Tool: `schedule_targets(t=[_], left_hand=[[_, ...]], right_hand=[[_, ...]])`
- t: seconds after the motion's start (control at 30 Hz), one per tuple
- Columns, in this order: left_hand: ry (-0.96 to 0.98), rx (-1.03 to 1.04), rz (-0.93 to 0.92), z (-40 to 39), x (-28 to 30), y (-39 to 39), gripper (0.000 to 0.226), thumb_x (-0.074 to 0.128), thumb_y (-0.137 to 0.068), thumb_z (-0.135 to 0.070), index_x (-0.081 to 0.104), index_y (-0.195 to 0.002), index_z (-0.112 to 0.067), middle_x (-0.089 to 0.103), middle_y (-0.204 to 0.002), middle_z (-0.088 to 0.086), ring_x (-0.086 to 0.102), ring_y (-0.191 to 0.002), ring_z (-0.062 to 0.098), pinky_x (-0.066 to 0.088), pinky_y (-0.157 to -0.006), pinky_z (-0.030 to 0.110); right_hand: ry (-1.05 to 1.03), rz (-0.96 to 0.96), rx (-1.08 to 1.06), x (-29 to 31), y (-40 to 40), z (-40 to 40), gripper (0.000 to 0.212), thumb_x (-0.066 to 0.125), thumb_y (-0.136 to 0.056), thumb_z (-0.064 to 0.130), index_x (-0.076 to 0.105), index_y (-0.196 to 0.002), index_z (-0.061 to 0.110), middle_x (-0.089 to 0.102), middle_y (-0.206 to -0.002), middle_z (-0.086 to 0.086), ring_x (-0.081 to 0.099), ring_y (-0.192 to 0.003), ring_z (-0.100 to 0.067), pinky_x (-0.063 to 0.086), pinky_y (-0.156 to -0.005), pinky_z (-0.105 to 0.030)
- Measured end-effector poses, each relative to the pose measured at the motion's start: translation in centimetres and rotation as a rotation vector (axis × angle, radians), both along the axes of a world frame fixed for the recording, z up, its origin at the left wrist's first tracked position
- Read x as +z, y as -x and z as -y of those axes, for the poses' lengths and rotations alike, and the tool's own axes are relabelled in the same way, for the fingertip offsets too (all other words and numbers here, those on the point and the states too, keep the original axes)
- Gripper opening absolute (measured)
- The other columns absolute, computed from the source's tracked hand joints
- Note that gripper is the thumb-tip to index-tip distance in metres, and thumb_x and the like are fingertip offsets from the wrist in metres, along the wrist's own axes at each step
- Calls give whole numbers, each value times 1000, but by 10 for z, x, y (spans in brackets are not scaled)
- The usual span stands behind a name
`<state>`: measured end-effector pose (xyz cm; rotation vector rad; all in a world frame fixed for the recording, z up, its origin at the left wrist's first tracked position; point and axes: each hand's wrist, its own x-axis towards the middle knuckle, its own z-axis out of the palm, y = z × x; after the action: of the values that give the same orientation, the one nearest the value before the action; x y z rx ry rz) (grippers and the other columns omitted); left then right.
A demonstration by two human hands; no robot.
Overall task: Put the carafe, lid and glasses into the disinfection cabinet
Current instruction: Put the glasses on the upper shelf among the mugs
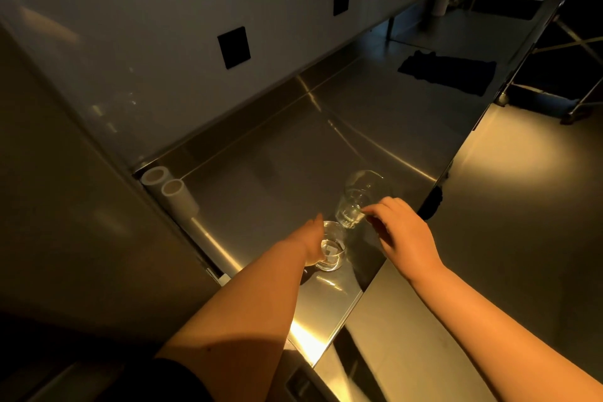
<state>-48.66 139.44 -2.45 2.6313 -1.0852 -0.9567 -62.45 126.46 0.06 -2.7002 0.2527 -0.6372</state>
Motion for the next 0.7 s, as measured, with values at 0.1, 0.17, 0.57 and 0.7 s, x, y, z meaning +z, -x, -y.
schedule_targets(t=[0.1,0.17,0.57,0.7], left_hand=[[-20,-12,-16,0,0,1,95,64,-88,-21,-7,-149,-7,11,-157,13,20,-142,28,24,-113,36],[-55,-2,-17,-1,1,2,94,62,-90,-25,-9,-149,-7,3,-158,12,12,-144,28,20,-115,38],[-373,-48,146,-5,-10,-6,97,45,-90,-57,-18,-146,-11,-24,-154,10,-21,-141,29,-1,-114,52],[-390,-55,146,-5,-10,-4,97,42,-90,-58,-22,-145,-10,-24,-154,11,-20,-141,30,-2,-113,53]], right_hand=[[18,-20,79,10,4,-8,35,73,-72,2,65,-105,12,62,-95,-3,58,-89,-23,52,-64,-34],[38,-35,135,12,4,-13,35,73,-73,1,66,-105,12,63,-94,-3,58,-87,-23,52,-62,-34],[76,-145,219,-1,-7,-29,34,76,-72,2,67,-104,13,64,-95,-4,59,-86,-24,53,-60,-35],[81,-151,225,-9,-8,-28,36,78,-68,0,68,-101,13,65,-91,-4,60,-82,-25,52,-56,-33]])
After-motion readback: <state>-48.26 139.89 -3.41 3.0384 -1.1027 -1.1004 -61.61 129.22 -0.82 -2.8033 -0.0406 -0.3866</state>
